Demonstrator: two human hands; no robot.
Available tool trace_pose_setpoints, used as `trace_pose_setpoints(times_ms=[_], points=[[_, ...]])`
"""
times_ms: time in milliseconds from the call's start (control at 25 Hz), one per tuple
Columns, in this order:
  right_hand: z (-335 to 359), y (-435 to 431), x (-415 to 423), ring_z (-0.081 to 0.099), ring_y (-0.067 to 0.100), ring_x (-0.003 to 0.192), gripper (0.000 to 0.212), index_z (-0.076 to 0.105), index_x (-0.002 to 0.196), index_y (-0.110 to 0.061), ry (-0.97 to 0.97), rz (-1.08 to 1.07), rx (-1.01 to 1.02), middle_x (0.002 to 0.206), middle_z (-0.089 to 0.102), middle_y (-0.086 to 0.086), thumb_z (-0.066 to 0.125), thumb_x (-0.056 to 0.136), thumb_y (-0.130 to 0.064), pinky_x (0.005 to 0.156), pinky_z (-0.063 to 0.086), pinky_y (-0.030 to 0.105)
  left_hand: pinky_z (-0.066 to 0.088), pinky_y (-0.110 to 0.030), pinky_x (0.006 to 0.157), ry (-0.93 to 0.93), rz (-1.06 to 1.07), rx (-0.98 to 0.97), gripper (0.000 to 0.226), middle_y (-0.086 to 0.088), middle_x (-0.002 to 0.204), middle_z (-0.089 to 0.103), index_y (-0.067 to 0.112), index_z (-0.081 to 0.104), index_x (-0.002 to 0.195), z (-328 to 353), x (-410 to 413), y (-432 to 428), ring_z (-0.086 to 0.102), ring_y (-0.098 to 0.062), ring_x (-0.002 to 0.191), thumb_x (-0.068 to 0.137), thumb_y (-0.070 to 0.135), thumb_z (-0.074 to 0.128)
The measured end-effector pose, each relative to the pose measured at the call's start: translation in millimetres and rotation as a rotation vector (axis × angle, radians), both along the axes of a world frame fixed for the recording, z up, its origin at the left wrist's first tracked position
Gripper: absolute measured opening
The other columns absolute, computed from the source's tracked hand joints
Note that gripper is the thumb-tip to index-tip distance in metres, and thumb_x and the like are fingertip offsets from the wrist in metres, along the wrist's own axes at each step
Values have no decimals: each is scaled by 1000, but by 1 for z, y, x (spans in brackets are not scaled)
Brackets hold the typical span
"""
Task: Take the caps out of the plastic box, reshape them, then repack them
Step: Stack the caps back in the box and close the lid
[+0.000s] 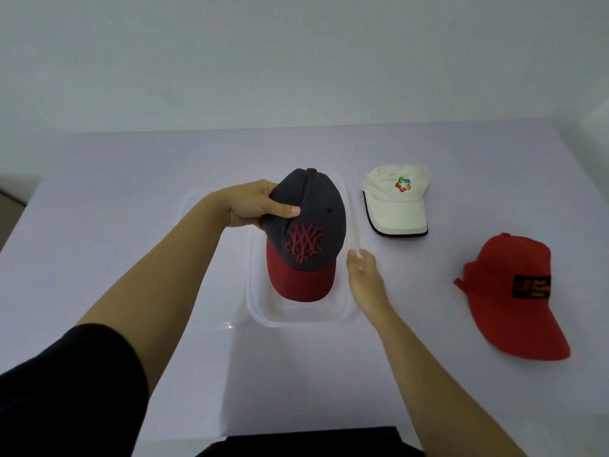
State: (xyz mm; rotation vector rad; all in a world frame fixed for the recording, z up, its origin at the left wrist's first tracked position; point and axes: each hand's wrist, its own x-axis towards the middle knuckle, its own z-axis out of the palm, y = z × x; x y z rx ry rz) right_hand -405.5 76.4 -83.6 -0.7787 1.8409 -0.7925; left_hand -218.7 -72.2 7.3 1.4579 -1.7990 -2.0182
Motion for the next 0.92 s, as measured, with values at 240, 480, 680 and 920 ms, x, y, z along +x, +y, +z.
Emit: trace_pose_setpoints(times_ms=[240, 480, 680, 920], points=[[-22, 6, 18, 55, 35, 113, 40, 34, 140, -13, 198, 13, -17, 122, 58, 14, 28, 101, -20, 93, 42, 39, 51, -50, 93, -82, 19, 179, 28, -7, 115, 68, 17, 64, 112, -58, -12, 7, 64, -28, 108, 84, 20, 69], [-27, 6, 20, 54, 35, 113, 41, 37, 139, -12, 266, 6, -20, 122, 59, 15, 29, 100, -23, 96, 42, 41, 42, -49, 102, -230, 32, 200, 46, -4, 124, 63, 16, 58, 123, -72, -9, 5, 56, -28, 118, 81, 25, 73], [-31, 5, 17, 53, 33, 116, 42, 35, 139, -16, 256, 24, -3, 127, 57, 11, 29, 100, -27, 97, 43, 42, 40, -42, 101, -368, 52, 13, 78, -9, 143, 41, 15, 27, 144, -69, -18, 5, 45, -29, 125, 81, 27, 71], [-11, 0, -9, 32, 20, 138, 52, 27, 144, -18, 209, -16, -136, 151, 33, 2, 30, 98, -41, 111, 27, 36, 39, -35, 95, -458, 11, -419, 71, -13, 147, 37, 7, 23, 145, -35, -47, 14, 44, -25, 118, 87, 22, 60]])
